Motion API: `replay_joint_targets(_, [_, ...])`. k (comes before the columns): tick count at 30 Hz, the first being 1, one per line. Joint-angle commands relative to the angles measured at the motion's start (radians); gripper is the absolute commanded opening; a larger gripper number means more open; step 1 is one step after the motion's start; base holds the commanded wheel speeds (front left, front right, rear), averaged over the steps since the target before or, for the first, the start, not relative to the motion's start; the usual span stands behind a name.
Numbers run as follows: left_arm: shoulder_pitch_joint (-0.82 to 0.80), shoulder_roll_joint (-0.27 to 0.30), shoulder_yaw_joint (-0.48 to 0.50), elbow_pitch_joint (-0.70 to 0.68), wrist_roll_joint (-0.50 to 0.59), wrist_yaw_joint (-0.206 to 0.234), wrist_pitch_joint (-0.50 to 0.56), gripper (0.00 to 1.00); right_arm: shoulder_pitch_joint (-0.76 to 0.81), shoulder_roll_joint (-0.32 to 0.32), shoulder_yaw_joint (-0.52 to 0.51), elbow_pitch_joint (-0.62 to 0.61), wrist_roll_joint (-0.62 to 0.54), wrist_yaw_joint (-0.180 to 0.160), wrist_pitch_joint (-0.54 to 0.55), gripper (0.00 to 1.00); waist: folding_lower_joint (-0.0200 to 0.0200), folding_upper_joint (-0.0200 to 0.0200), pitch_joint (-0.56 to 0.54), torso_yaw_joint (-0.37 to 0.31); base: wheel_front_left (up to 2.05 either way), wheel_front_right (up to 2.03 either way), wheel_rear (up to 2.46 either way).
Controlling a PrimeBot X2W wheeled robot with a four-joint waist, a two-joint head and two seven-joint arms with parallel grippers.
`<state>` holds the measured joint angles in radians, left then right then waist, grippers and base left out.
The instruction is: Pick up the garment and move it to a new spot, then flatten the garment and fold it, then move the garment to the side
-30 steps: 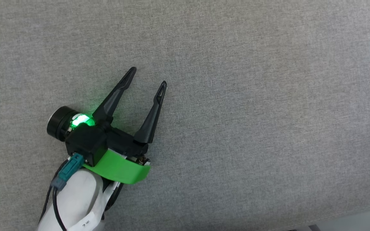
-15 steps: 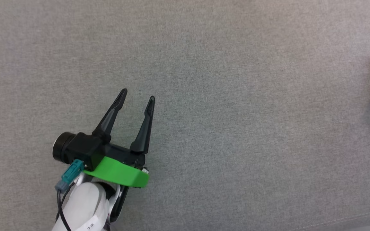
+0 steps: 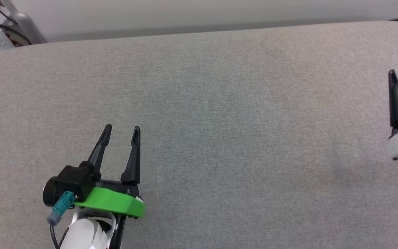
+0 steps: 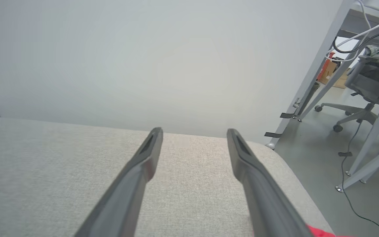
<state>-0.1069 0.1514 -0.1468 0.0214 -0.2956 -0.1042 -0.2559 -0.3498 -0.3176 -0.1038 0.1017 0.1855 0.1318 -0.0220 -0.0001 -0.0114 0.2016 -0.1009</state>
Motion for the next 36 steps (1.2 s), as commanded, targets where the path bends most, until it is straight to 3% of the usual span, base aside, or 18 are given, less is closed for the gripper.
replay_joint_targets(1, [0.018, -0.01, 0.011, 0.006, 0.009, -0.007, -0.006, 1.0, 0.042, 0.035, -0.009, -0.029, 0.007, -0.001, 0.0, 1.0, 0.0001, 0.0114, -0.057, 0.058, 0.0, 0.0, 0.0])
replay_joint_targets(8, [0.05, -0.036, 0.042, 0.035, 0.029, -0.016, -0.006, 1.0, 0.197, 0.191, -0.028, -0.119, -0.007, -0.001, -0.051, 1.0, 0.0001, 0.0114, -0.079, 0.087, 0.0, 0.0, 0.0])
replay_joint_targets(11, [0.058, -0.044, 0.051, 0.047, 0.041, -0.019, -0.006, 1.0, 0.247, 0.219, -0.014, -0.116, -0.014, -0.001, -0.086, 1.0, 0.0001, 0.0114, -0.092, 0.096, 0.0, 0.0, 0.0])
replay_joint_targets(18, [0.08, -0.065, 0.077, 0.065, 0.066, -0.023, -0.006, 1.0, 0.303, 0.249, 0.041, -0.072, -0.036, -0.001, -0.151, 1.0, 0.0001, 0.0114, -0.112, 0.101, 0.0, 0.0, 0.0])
replay_joint_targets(36, [0.089, -0.095, 0.119, 0.042, 0.084, -0.026, -0.006, 1.0, 0.291, 0.263, 0.071, -0.052, -0.042, -0.001, -0.164, 1.0, 0.0001, 0.0114, -0.114, 0.093, 0.0, 0.0, 0.0])
